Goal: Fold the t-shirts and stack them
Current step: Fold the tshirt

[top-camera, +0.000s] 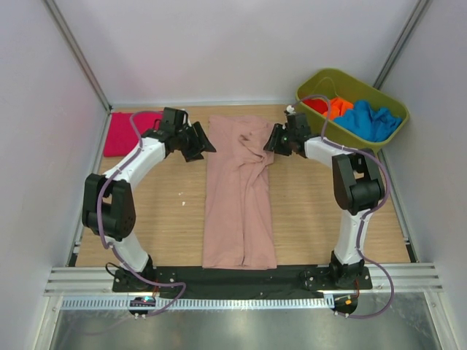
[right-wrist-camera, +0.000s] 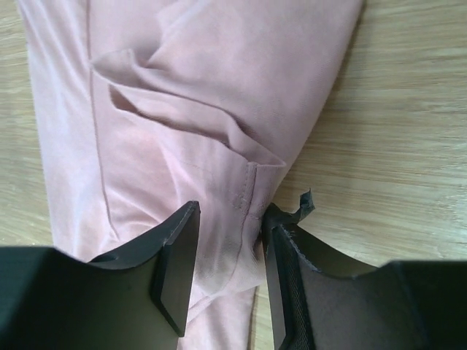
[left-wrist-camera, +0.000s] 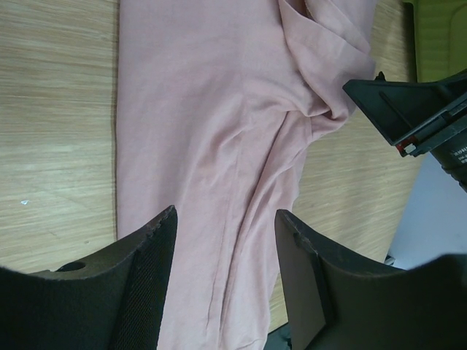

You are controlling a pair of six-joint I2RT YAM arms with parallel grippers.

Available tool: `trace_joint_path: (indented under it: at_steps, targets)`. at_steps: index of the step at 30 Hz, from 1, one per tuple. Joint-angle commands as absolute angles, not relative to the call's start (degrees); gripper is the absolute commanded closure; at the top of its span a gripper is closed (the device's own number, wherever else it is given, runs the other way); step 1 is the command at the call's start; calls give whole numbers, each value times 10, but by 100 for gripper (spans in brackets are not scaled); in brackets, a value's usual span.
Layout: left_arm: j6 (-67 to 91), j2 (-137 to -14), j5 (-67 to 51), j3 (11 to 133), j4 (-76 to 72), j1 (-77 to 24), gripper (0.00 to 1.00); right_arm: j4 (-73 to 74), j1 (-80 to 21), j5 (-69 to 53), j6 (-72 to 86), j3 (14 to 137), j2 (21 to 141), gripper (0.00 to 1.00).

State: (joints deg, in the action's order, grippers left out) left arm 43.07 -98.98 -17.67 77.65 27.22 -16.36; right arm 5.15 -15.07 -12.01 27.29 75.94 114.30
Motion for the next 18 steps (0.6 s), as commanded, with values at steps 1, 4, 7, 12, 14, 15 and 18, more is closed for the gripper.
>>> trace_joint_path:
  at_steps: [1,4,7,12,14,15,18]
  targets:
    - [428,-986,-192,784,259,-160,43,26,-164,-126,264,755,1095,53]
    - [428,-984,-192,782,260,-161,43,25,-172,-120,263,751,1087,53]
    - [429,-984,-194,782,259,-161,43,35,-182,-111,260,753,1082,53]
    - [430,-988,-195,782,258,-160,43,55,-197,-86,247,758,1074,58]
    - [430,-989,-195,781,258,-160,43,64,-205,-79,241,760,1071,64]
    - [430,-990,-196,780,258,-160,43,69,-208,-74,227,763,1071,67]
    - [430,-992,-194,780,255,-160,42,93,-224,-68,202,776,1072,67]
